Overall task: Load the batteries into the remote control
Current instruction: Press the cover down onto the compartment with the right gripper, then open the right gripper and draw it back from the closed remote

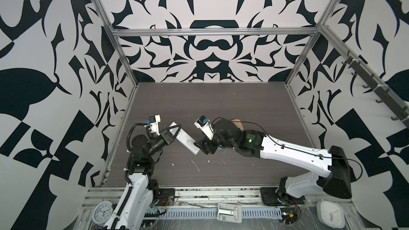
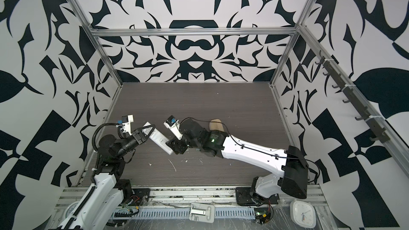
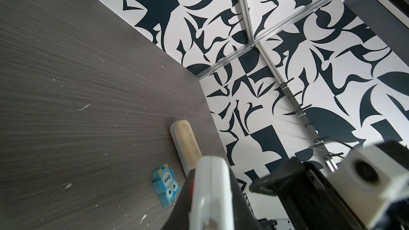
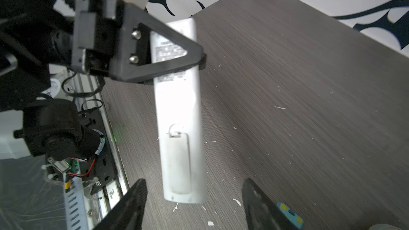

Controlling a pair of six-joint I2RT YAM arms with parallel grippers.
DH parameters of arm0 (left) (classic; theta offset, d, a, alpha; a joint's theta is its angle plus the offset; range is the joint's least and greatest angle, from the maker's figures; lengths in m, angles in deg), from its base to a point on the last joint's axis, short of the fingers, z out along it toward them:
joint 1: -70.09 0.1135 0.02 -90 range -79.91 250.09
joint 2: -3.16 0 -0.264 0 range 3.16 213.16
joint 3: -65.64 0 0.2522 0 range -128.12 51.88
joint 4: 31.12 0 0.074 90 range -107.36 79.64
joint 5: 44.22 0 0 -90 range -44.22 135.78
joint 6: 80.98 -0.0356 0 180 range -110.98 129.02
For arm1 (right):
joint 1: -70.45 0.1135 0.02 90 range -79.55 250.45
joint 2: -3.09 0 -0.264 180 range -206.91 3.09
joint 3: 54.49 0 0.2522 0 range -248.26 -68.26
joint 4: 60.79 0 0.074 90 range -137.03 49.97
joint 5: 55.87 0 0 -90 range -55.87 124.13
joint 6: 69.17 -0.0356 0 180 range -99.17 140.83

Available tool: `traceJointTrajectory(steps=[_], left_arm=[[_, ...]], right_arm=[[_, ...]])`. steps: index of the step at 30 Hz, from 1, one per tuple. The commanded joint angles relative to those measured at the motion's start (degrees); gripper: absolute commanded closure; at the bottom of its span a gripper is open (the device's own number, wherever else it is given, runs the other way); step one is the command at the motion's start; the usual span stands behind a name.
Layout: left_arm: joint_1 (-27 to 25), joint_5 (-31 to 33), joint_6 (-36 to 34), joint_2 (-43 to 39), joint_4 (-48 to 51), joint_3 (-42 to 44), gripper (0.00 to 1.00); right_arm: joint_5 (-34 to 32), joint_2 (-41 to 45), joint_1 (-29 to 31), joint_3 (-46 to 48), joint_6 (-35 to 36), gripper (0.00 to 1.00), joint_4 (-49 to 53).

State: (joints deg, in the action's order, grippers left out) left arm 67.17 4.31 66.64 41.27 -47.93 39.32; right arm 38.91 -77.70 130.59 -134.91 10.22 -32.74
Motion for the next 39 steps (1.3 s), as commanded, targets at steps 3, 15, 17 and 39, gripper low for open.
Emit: traceJointTrajectory(steps=[3, 15, 17, 39], left_arm=[[-1.04, -0.89, -0.24, -0.68, -0.72, -1.14, 1.0], [-1.16, -1.06, -0.58, 0.05, -0.79, -1.21, 1.0], [-1.19, -1.07, -0.51, -0.05, -0.73, -1.23, 1.0], [-1.26, 8.12, -10.72, 0.98, 21.75, -7.38, 1.0]], right_arm=[[14.44, -3.84, -4.03, -4.27, -1.61, 0.28, 1.11], [16.58, -8.82, -4.24, -5.86, -1.25, 0.28, -0.22], [15.51, -9.52, -4.45, -6.04, -1.65, 0.28, -0.21], [5.12, 0.38, -4.96, -0.76, -2.08, 0.18, -0.36]])
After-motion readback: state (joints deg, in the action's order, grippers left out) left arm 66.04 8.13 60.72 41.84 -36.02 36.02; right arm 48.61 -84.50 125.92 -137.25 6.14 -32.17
